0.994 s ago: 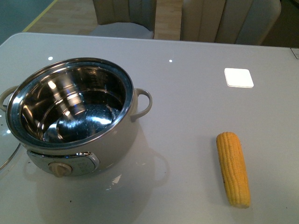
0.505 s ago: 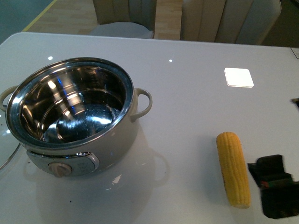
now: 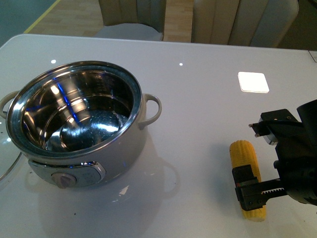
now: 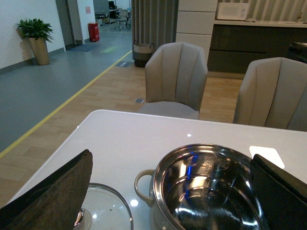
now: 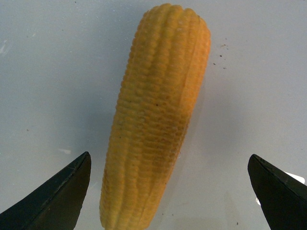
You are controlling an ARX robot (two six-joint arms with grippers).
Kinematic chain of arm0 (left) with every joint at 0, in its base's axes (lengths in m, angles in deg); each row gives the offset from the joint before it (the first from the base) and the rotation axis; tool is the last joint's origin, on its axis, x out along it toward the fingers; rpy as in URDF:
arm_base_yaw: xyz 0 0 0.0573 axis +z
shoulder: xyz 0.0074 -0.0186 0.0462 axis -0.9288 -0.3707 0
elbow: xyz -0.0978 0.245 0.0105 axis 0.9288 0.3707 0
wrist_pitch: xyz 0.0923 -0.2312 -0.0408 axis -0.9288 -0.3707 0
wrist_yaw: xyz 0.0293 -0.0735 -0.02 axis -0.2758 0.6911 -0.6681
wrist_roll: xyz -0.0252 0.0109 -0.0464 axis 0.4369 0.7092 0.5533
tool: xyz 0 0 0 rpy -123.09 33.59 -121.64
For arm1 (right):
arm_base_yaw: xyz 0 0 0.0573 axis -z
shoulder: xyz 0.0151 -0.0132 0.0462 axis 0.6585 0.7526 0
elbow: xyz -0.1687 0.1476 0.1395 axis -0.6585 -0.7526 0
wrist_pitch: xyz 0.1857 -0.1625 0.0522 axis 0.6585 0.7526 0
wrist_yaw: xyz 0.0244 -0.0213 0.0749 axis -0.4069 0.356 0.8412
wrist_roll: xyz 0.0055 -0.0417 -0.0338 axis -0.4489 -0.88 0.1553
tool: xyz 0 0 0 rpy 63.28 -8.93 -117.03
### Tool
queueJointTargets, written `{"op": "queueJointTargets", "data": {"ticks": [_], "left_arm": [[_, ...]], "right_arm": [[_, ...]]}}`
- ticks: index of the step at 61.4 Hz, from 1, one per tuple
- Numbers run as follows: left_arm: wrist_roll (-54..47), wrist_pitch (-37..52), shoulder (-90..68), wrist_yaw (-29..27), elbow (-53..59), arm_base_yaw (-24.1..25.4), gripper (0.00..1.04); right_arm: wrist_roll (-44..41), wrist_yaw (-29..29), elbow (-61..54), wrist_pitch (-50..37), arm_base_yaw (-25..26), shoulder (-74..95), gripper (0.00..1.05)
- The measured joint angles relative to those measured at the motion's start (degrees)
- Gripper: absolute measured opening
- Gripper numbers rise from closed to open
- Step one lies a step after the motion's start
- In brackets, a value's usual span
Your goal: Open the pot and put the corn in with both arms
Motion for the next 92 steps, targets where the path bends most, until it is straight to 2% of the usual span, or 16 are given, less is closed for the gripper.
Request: {"op": "queueJointTargets", "data": {"ticks": [30,52,73,81,92], "left_arm": [[0.0,0.0,0.0,0.0,0.0,0.0,0.98],[0.0,0.0,0.0,0.0,0.0,0.0,0.98],[0.0,0.0,0.0,0.0,0.0,0.0,0.98],[0.0,0.0,0.0,0.0,0.0,0.0,0.98],[0.0,0.0,0.0,0.0,0.0,0.0,0.98]], "right_arm": [[0.8,3.5,7.4,1.1,0.1,10.1,0.96],[2.2,3.7,9.3,2.0,-0.1,14.1,0.95],[2.5,3.7,9.1,2.3,-0.2,14.1,0.42],[2.5,4.0,7.8,2.3,-0.3,13.0,0.31],[2.3,5.1,4.8,2.3,-0.7,8.8,0.24]]}}
